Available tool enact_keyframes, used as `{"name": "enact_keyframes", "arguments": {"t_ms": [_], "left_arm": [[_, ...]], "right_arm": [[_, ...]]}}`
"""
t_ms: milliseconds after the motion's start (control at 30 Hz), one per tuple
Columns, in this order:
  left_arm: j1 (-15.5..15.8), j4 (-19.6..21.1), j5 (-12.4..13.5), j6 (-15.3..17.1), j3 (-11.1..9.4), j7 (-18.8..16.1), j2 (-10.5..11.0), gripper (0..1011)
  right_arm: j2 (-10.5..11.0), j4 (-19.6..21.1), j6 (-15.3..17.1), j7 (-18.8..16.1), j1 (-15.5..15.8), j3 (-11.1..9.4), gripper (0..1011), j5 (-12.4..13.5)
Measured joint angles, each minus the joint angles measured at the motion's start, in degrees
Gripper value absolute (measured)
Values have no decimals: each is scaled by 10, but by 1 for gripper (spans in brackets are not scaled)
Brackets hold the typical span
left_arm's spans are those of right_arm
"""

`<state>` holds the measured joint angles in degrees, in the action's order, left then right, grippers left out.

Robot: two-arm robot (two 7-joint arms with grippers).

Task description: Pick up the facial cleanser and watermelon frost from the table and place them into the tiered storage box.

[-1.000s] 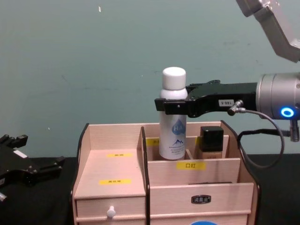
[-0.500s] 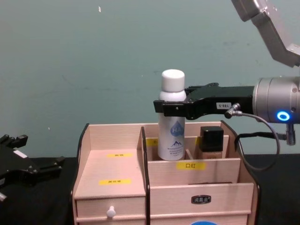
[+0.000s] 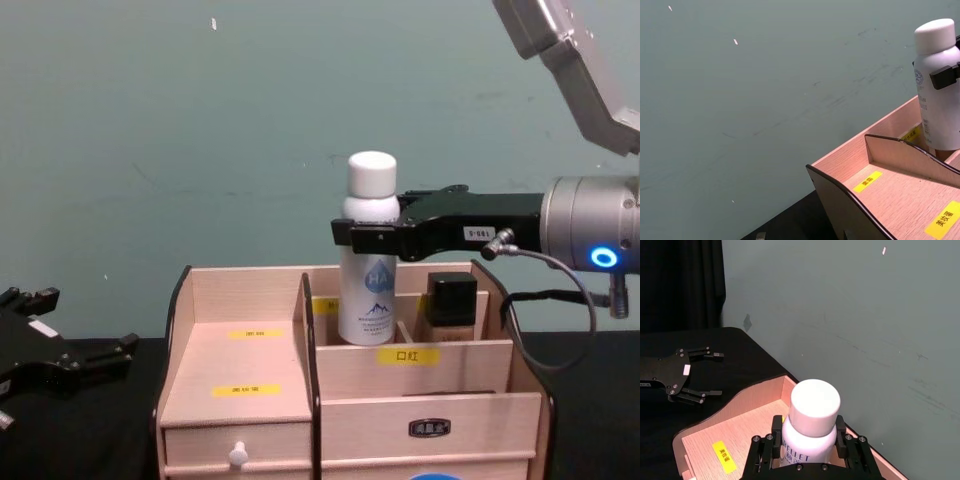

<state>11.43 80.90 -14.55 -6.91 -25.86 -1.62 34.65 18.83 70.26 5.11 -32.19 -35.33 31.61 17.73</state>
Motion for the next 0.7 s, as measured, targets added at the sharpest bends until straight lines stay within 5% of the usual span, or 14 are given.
{"name": "enact_keyframes", "arguments": {"t_ms": [700], "left_arm": [[0,0,0,0,0,0,0,1010]], "right_arm": [[3,1,2,-3,-3,-6,613,3]]}}
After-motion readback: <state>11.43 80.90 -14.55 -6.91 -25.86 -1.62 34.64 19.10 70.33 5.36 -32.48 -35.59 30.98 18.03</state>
